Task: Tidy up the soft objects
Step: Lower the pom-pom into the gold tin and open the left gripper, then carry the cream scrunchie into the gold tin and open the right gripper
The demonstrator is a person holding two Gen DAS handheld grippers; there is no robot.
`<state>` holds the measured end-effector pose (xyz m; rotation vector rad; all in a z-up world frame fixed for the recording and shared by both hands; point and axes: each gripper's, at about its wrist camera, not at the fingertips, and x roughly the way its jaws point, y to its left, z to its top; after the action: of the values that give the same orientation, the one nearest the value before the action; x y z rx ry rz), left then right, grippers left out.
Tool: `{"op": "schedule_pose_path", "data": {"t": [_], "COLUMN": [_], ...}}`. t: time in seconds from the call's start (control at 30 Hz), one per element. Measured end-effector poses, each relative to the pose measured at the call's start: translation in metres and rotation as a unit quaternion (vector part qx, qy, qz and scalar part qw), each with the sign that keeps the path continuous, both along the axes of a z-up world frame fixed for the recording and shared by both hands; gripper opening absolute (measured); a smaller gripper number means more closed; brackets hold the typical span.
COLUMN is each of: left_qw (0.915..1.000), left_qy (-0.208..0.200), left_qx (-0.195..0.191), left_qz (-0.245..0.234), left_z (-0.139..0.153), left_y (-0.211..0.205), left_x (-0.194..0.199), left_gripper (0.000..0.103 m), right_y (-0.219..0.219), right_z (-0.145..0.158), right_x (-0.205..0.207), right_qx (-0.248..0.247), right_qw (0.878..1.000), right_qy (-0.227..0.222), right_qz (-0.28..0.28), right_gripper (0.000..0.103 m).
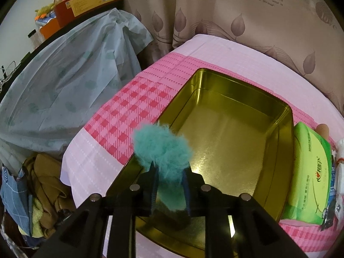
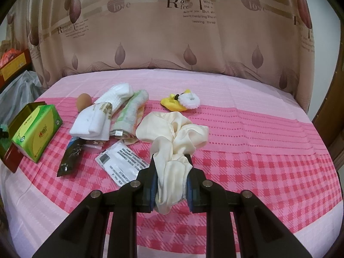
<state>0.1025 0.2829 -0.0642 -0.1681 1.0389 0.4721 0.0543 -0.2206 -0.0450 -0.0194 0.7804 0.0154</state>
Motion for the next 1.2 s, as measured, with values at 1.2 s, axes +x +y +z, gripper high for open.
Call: {"op": "schedule_pose_path", "data": {"t": [1.2], "left_qw": [0.993], "left_qy": [-0.082], "left_qx": [0.006], "left_qz": [0.085], "left_z": [0.036], "left_y": [0.039], "left_x": [-0.037], "left_gripper": [0.046], "right_y": [0.29], "right_z": [0.04], "right_x": [0.023], "right_qx": [0.029], "right_qw": [0.948], "right_qy": [0.011], "right_qz": [0.316], "right_gripper": [0.019]}}
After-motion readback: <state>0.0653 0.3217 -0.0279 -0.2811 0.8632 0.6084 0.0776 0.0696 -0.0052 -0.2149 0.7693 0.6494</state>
